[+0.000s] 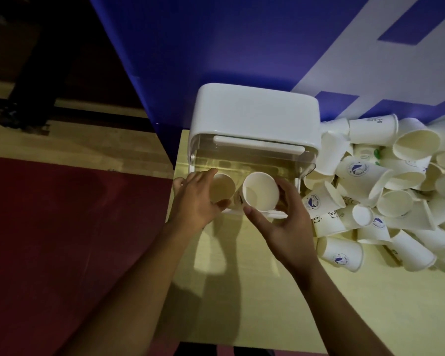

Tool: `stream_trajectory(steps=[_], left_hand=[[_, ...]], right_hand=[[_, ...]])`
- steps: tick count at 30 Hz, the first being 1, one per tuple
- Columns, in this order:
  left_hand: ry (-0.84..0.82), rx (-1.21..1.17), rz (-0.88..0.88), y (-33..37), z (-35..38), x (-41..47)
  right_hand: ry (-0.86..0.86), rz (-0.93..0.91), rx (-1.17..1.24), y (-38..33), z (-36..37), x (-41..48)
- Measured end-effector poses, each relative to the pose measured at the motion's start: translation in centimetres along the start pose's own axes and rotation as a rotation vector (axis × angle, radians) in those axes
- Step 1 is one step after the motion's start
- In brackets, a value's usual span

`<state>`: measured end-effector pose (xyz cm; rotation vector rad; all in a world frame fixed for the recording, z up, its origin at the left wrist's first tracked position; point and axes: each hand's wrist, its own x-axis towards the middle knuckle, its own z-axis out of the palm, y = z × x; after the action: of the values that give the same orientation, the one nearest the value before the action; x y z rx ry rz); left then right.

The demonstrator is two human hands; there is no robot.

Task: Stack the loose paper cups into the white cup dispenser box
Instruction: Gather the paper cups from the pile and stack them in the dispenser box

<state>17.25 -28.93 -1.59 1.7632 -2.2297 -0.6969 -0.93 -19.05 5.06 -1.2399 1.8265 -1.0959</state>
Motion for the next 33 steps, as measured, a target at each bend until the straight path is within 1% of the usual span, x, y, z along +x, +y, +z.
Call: stream_trajectory(steps=[6, 8, 10, 13, 15, 17, 25, 29, 33], left_hand=[[-0.014, 0.011, -0.001, -0.7, 0.4, 0.2], [-0.017, -0.062, -0.008, -0.9, 0.0, -0.1], [0.012, -0.265, -0.041, -1.0, -0.7, -0.9], [0.11, -0.643, -0.16, -0.6, -2.1, -2.8], [0.14, -0.782, -0.194, 0.0, -2.6, -3.4], [0.128, -0.867, -0.179, 0.4, -2.7, -3.5], [0.11, -0.834, -0.106, 0.6, -1.7, -2.9], [0.088, -0.789, -0.079, 0.4, -1.4, -2.7], [0.062, -0.764, -0.105, -0.2, -0.6, -2.3]], right_hand=[[-0.013, -0.004, -0.041, 0.4, 0.2, 0.4], [-0.009, -0.013, -0.046, 0.6, 0.2, 0.6], [-0.015, -0.021, -0.047, 0.5, 0.5, 0.9], [-0.056, -0.067, -0.062, 0.0, 1.4, 1.4], [-0.094, -0.101, -0.088, -0.1, 2.3, 1.8], [-0.125, -0.128, -0.123, 0.0, 3.3, 2.1], [-0.151, -0.158, -0.157, 0.2, 5.0, 3.3], [-0.156, -0.131, -0.179, 1.1, 5.7, 3.3], [-0.167, -0.079, -0.187, 1.7, 6.3, 3.5]])
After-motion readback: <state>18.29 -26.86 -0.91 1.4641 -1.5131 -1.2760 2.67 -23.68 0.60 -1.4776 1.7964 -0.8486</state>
